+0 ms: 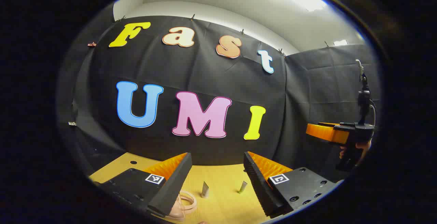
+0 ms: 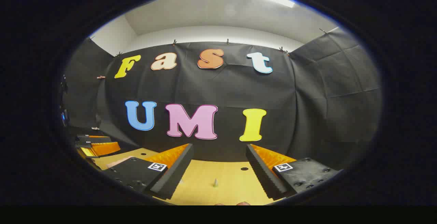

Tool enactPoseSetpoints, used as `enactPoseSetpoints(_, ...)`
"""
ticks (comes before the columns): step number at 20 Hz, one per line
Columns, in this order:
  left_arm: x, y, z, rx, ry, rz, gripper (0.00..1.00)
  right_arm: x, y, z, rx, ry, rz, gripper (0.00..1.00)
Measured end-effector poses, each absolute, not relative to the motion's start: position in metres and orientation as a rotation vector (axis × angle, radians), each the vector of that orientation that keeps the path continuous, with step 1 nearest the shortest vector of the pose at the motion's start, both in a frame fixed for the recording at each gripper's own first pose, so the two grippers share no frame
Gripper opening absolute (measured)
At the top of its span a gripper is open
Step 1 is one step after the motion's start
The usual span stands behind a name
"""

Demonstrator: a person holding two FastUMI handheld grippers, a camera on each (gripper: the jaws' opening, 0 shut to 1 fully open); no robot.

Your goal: First open the suitcase, pack the skin care products into it, and then close the suitcase.

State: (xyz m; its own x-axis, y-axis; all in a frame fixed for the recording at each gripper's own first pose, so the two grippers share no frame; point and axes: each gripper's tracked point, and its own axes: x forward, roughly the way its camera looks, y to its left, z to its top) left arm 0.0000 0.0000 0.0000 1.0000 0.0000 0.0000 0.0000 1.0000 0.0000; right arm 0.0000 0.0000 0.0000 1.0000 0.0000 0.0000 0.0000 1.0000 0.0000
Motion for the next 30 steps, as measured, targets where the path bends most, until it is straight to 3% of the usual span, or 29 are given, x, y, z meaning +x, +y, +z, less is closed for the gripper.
enactPoseSetpoints(3,0.006,-0.004,-0.004,-0.046,0.011,-0.021,0.96,-0.003,-0.006,-0.007,-0.01,0.021,-0.021,1.0)
enactPoseSetpoints(17,0.016,0.01,-0.018,-0.014,0.056,-0.036,0.95,0.0,-0.001,-0.024,-0.074,0.047,-0.065,1.0)
enactPoseSetpoints(22,0.022,0.022,-0.056,-0.072,0.18,-0.051,0.96,0.002,0.003,-0.028,-0.059,0.048,-0.078,1.0)
enactPoseSetpoints(25,0.037,0.019,-0.105,-0.126,0.327,-0.114,0.95,0.0,0.005,-0.034,-0.056,0.052,-0.086,1.0)
enactPoseSetpoints(29,0.059,0.037,-0.173,-0.171,0.535,-0.079,0.95,-0.007,0.004,-0.039,-0.061,0.054,-0.071,1.0)
enactPoseSetpoints(30,0.065,0.041,-0.19,-0.177,0.584,-0.067,0.96,-0.007,0.0,-0.04,-0.065,0.055,-0.068,0.94)
